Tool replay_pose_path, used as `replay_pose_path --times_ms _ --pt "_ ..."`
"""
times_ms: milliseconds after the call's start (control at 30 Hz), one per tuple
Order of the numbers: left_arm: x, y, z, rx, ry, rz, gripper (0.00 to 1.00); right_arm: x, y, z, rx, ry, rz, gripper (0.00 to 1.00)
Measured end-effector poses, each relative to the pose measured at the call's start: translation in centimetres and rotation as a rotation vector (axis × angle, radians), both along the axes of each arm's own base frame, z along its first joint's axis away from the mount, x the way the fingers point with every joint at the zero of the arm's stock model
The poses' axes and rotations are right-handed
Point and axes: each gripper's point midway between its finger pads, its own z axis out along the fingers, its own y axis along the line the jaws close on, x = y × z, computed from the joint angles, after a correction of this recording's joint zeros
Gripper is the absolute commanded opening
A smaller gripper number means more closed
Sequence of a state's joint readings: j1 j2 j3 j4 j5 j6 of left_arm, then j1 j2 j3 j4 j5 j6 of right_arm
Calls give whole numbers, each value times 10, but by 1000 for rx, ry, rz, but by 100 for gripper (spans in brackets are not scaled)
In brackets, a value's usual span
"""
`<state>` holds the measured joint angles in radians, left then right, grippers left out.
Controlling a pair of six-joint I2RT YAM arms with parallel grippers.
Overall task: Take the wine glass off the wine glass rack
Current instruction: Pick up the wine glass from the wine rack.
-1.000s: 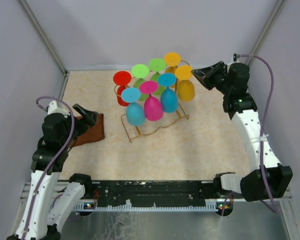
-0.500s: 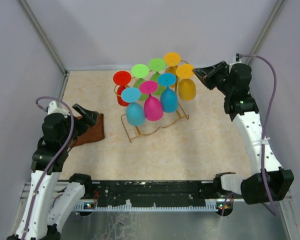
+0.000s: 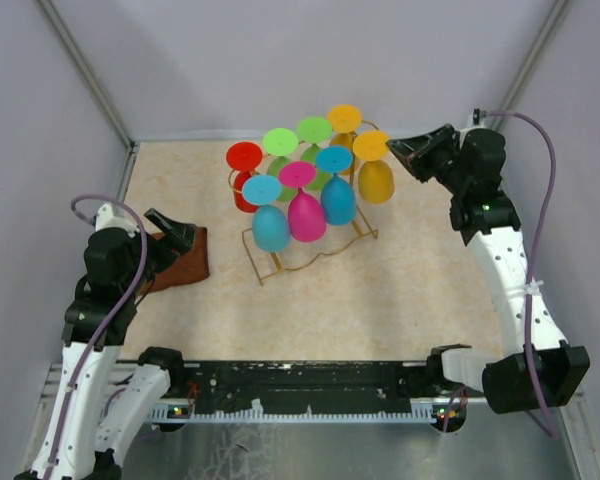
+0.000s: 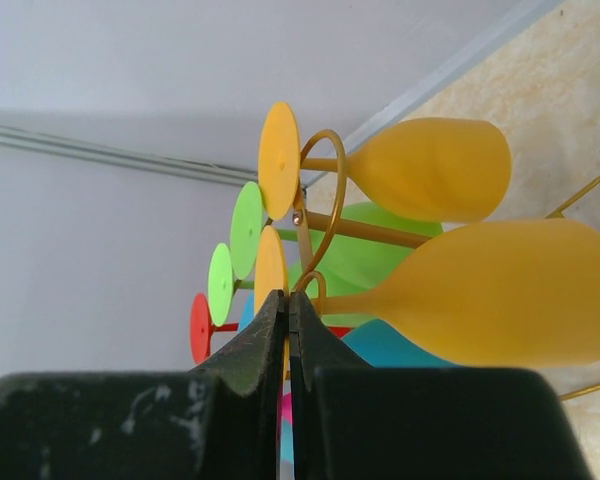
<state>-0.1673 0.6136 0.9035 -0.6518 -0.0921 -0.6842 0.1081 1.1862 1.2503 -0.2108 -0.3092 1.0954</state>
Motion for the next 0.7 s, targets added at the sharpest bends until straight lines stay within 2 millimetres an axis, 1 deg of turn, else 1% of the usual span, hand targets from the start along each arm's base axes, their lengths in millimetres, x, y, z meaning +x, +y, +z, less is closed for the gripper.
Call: replay_pose_path --times_ms 167,433,567,700 --pt "-2 0 0 -1 -8 0 99 -2 1 -4 -11 15 8 0" --pt "-3 1 0 8 -11 1 99 -9 2 1 -17 -2 21 0" --pt "-3 2 0 10 -13 -1 99 -17 1 5 -21 -7 24 0" --pt "-4 1 2 11 -20 -5 99 -29 -2 14 -26 -32 19 0"
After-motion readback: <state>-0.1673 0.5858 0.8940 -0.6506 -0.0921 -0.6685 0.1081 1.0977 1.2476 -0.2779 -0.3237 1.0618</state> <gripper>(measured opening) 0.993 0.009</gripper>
